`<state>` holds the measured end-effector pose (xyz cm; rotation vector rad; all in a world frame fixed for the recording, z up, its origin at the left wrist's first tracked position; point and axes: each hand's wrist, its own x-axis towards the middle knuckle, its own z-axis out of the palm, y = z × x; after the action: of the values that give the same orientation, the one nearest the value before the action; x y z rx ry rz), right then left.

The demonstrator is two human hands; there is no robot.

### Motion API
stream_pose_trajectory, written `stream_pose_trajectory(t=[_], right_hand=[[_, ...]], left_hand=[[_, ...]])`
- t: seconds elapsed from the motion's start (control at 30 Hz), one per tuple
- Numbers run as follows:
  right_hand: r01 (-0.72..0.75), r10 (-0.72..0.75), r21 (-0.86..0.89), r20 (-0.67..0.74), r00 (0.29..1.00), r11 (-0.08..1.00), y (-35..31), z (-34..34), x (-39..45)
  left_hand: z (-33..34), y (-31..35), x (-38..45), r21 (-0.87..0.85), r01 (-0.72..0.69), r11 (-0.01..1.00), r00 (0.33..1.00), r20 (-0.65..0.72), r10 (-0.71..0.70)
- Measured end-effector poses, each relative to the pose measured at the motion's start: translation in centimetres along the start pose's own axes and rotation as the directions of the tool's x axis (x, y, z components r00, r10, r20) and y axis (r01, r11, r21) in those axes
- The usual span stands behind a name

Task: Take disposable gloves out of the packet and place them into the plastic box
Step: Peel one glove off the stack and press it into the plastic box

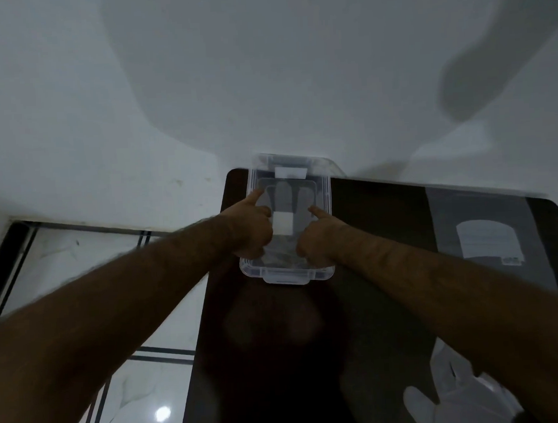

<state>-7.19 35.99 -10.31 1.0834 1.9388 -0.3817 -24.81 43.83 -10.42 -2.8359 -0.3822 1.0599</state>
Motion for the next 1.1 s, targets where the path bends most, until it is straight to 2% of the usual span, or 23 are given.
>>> stream_pose_trajectory(t=[0.1,0.3,0.53,0.6,0.77,0.87,0.97,1.1], right_hand=[[0.001,0.000,-0.016,0.039,0.999,1.000,0.3,-0.7,0.5],[-0.021,0.031,0.064,-0.161,0.986,0.998,0.3,-0.7,1.5],[-0.059,0.073,0.086,-0.169,0.983,0.995,0.4,-0.7,2.6],[-0.053,0.065,0.077,-0.171,0.983,0.996,0.5,-0.7,2.5],[-0.011,0.026,0.083,-0.184,0.982,0.996,1.1,-0.4,2.1],[-0.016,0.037,0.100,-0.211,0.977,0.995,1.4,0.0,2.4],[-0.045,0.077,0.154,-0.214,0.974,0.987,1.6,0.2,2.8],[-0.045,0.065,0.166,-0.115,0.991,0.985,1.5,0.1,2.5]], left_hand=[[0.4,0.0,-0.4,0.008,-0.024,1.000,1.000,0.007,0.024],[1.6,0.5,-0.8,0.125,-0.054,0.991,0.998,0.027,0.051],[2.5,1.0,-1.8,0.107,0.022,0.994,0.999,-0.051,-0.016],[2.1,1.0,-2.5,0.119,0.052,0.992,0.994,-0.101,-0.040],[1.7,-0.1,-4.2,0.046,0.101,0.994,0.930,-0.360,-0.078],[1.1,-0.2,-4.1,0.007,0.094,0.996,0.908,-0.410,-0.083],[0.3,0.1,-2.3,-0.013,0.049,0.999,0.943,-0.328,-0.051],[0.3,0.1,1.2,0.002,0.075,0.997,0.996,-0.047,-0.075]])
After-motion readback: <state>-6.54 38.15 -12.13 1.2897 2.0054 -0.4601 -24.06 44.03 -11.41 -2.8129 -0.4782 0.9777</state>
